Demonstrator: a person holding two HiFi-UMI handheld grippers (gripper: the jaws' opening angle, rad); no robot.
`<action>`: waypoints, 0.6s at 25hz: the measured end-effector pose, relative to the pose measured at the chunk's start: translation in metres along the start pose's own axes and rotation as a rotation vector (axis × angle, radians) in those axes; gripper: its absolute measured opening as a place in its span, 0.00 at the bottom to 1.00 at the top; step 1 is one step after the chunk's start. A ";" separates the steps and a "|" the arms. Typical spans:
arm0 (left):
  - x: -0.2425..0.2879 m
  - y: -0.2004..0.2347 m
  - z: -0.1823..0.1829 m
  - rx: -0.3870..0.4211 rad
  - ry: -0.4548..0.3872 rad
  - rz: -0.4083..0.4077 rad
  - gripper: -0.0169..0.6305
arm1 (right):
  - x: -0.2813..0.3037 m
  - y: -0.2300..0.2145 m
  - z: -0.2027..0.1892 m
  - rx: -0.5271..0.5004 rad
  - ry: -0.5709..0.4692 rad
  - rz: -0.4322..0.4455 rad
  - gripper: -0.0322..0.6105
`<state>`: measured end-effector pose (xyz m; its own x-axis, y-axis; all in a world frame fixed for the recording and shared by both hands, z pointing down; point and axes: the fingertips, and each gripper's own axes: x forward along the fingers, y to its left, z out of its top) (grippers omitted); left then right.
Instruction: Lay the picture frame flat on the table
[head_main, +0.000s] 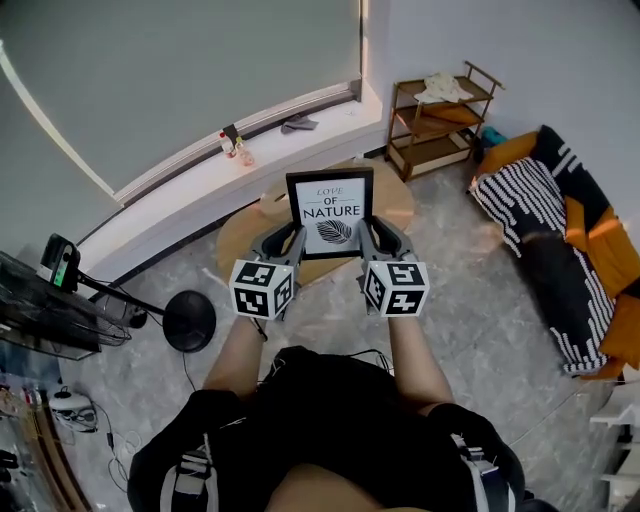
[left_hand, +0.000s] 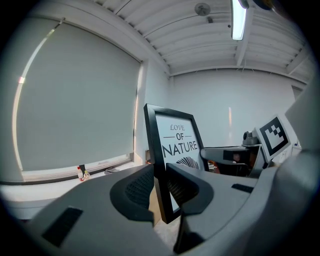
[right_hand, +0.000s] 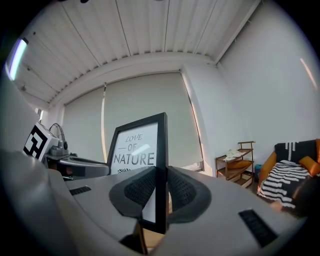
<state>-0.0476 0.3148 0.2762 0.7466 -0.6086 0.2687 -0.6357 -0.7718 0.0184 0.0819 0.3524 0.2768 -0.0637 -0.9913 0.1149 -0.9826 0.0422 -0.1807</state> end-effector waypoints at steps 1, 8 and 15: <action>0.008 0.000 -0.001 0.000 0.005 0.000 0.17 | 0.005 -0.007 -0.001 0.002 0.003 0.002 0.19; 0.061 0.016 0.004 -0.010 0.025 -0.022 0.17 | 0.046 -0.038 0.001 0.005 0.024 -0.017 0.19; 0.131 0.053 0.013 -0.027 0.016 -0.069 0.17 | 0.110 -0.070 0.006 -0.005 0.038 -0.070 0.19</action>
<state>0.0188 0.1916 0.2995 0.7859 -0.5505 0.2816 -0.5878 -0.8065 0.0638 0.1443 0.2401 0.2961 -0.0014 -0.9865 0.1637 -0.9857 -0.0263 -0.1666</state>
